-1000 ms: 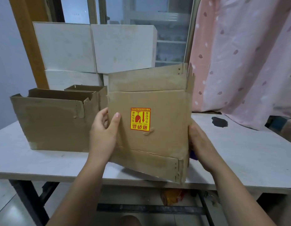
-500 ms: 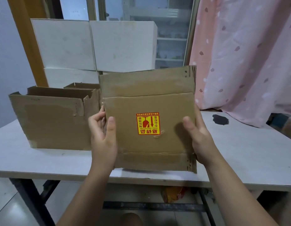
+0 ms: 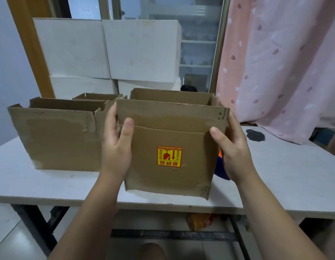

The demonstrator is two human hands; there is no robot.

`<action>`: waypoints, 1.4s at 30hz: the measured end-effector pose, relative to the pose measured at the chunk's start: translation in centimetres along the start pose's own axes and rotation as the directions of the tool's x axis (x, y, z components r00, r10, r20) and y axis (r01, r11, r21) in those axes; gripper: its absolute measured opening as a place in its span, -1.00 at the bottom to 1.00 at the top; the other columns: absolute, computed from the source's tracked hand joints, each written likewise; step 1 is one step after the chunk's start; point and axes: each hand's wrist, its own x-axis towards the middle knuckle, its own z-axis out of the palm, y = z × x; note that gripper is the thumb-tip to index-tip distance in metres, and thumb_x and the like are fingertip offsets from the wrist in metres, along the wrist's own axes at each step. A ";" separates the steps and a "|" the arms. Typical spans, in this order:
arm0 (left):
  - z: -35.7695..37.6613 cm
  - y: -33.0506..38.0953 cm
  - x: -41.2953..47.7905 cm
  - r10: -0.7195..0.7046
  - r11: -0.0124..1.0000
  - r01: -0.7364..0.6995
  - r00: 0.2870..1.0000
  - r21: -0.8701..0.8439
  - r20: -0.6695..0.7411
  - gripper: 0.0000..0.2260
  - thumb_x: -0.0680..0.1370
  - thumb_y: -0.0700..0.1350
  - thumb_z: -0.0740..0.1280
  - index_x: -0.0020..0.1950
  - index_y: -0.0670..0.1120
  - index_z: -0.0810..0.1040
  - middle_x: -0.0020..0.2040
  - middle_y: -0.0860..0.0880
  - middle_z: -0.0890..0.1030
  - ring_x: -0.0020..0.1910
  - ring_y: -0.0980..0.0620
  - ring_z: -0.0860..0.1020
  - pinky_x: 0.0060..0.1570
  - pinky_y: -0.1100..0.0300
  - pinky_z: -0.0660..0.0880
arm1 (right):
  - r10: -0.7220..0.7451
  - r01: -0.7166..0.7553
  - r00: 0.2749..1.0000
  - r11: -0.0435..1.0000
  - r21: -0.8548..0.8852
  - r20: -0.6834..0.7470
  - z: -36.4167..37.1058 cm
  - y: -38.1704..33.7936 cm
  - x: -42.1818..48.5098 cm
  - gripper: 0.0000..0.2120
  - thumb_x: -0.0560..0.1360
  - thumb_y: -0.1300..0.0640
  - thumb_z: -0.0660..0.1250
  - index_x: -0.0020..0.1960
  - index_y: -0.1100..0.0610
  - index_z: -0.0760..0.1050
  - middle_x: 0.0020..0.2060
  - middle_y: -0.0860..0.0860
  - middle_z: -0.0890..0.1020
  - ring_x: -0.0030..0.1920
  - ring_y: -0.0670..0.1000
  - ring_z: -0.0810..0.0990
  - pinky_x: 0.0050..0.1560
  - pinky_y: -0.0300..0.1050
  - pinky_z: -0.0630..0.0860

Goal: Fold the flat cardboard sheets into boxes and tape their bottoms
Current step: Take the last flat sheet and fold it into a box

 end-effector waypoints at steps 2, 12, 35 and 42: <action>0.1 0.1 -0.1 0.018 1.000 -0.018 0.999 0.005 0.049 -0.65 0.50 0.19 0.17 0.23 0.10 0.42 0.09 0.13 0.57 0.13 0.08 0.53 0.15 0.11 0.49 | 0.043 -0.043 0.999 0.999 -0.022 -0.011 0.2 -0.1 0.1 -0.58 0.44 -0.07 0.33 0.27 0.02 0.47 0.11 -0.13 0.64 0.14 -0.14 0.59 0.05 -0.27 0.54; -0.3 0.1 1.1 0.000 0.994 -0.005 0.999 0.112 0.046 -0.78 0.59 0.12 0.17 0.04 -0.01 0.45 -0.09 -0.01 0.57 -0.07 -0.07 0.55 -0.10 -0.05 0.55 | 0.087 -0.103 0.991 0.979 -0.177 -0.100 0.6 -0.7 0.7 -0.80 0.44 -0.28 0.18 -0.09 -0.30 0.55 0.07 -0.15 0.61 0.06 -0.25 0.55 0.00 -0.41 0.46; -0.2 0.4 3.3 -0.458 0.850 0.472 0.881 -0.233 0.116 -0.48 0.48 -0.23 0.16 0.41 0.15 0.34 0.30 0.09 0.48 0.03 0.14 0.55 -0.34 0.34 0.50 | 0.410 -0.406 0.875 0.911 0.070 -0.257 1.0 -1.8 3.9 -0.61 0.47 0.31 0.30 0.20 -0.06 0.45 0.14 -0.08 0.53 0.09 -0.02 0.52 -0.05 -0.14 0.46; 0.2 1.3 3.3 -0.477 0.878 0.478 0.873 0.011 0.107 -0.64 0.36 -0.04 0.17 0.05 0.23 0.62 0.14 0.14 0.55 0.00 0.13 0.53 -0.14 0.20 0.43 | 0.431 -0.447 0.877 0.894 -0.030 -0.212 1.3 -2.2 3.2 -0.79 0.53 -0.08 0.31 -0.11 0.04 0.60 -0.32 -0.18 0.58 -0.17 -0.09 0.49 -0.17 -0.16 0.34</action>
